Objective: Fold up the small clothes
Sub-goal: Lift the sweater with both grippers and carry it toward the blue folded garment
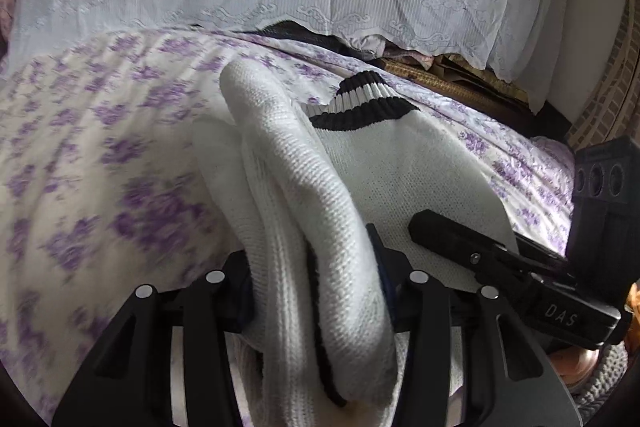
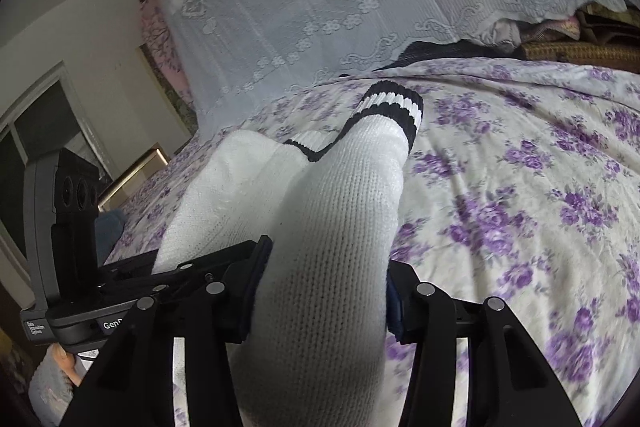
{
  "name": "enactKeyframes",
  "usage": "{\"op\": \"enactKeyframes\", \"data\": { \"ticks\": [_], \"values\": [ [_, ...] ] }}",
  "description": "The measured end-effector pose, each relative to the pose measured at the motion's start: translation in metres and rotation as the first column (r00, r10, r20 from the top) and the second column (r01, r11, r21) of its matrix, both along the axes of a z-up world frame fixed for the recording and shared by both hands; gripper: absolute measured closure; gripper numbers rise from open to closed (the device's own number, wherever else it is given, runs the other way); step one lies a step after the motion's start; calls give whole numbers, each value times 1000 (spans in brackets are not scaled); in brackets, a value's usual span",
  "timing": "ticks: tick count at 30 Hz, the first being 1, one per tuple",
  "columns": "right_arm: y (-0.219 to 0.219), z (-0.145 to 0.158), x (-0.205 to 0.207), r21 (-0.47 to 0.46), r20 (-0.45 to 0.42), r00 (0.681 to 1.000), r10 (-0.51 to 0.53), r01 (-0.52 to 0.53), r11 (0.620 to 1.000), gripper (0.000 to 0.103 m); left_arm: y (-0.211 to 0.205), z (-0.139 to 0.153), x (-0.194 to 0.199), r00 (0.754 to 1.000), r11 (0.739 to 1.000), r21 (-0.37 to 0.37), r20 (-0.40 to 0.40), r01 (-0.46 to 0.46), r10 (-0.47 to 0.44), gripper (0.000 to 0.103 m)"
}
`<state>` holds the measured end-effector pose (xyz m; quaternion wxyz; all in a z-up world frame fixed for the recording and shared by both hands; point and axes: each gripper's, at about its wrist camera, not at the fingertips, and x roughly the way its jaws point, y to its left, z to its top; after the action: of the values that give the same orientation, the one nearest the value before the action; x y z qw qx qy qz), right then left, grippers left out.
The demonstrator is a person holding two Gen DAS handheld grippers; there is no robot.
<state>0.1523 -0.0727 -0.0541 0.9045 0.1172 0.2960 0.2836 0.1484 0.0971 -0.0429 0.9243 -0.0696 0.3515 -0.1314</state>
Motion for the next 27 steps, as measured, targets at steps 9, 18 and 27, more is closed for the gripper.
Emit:
{"op": "enactKeyframes", "data": {
  "ticks": [9, 18, 27],
  "values": [
    [30, 12, -50, 6, 26, 998, 64, -64, 998, 53, 25, 15, -63, 997, 997, 32, 43, -65, 63, 58],
    [81, 27, -95, -6, 66, 985, 159, -159, 987, 53, 73, 28, -124, 986, 989, 27, 84, -144, 141, 58],
    [153, 48, -126, -41, 80, 961, 263, -261, 965, 53, 139, 39, -174, 962, 969, 14, 125, -247, 243, 58]
  ]
}}
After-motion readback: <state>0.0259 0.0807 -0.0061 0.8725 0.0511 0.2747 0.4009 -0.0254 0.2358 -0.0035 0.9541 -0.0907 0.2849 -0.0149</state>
